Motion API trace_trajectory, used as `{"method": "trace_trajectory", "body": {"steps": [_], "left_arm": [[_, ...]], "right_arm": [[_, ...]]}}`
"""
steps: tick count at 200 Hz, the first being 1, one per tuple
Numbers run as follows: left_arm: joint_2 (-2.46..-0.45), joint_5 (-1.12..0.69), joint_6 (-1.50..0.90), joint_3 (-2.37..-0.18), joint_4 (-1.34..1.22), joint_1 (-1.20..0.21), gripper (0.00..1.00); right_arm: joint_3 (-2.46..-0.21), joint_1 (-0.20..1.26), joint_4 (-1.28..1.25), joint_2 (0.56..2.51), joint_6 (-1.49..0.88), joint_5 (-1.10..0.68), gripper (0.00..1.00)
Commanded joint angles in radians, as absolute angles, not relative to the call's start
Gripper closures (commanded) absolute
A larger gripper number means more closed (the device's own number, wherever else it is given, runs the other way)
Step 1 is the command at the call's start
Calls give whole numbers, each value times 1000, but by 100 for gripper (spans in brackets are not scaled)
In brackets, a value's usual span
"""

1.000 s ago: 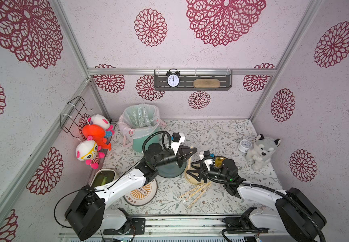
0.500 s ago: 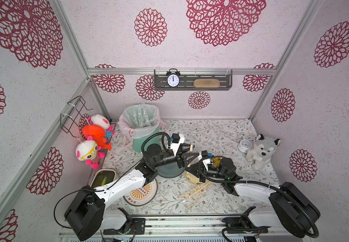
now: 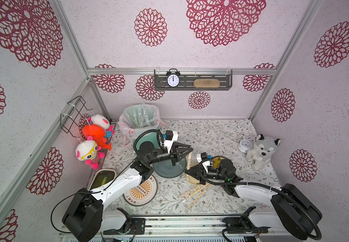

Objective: Remove the packaging of disposable chopsticks
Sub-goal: Pick up the disposable chopsticks from the center of the board, then remove the packet bag from the disposable chopsticks.

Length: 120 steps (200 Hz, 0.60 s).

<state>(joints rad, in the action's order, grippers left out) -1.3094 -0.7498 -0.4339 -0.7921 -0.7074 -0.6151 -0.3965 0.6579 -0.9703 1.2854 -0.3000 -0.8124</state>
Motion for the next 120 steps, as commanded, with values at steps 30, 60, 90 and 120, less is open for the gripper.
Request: {"method": "trace_trajectory", "body": {"steps": [30,60,90,120], "left_arm": [[-1346,-807,-450,-808,-721,-623,78],[-1337,-793,-451,-794,-719,-623,88],[-1318,-790,-454,-776,-722,-623,90],[-1328,-784,-481,-744,-768,-624,84]], "right_arm": [[-398,666,-945,1227,-243,-821,100],[-403,669,-932,1227,-238,-816,100],[-394,673,-945,1213,-241,-809,100],[-393,676,-956,1194,-241,-792,100]]}}
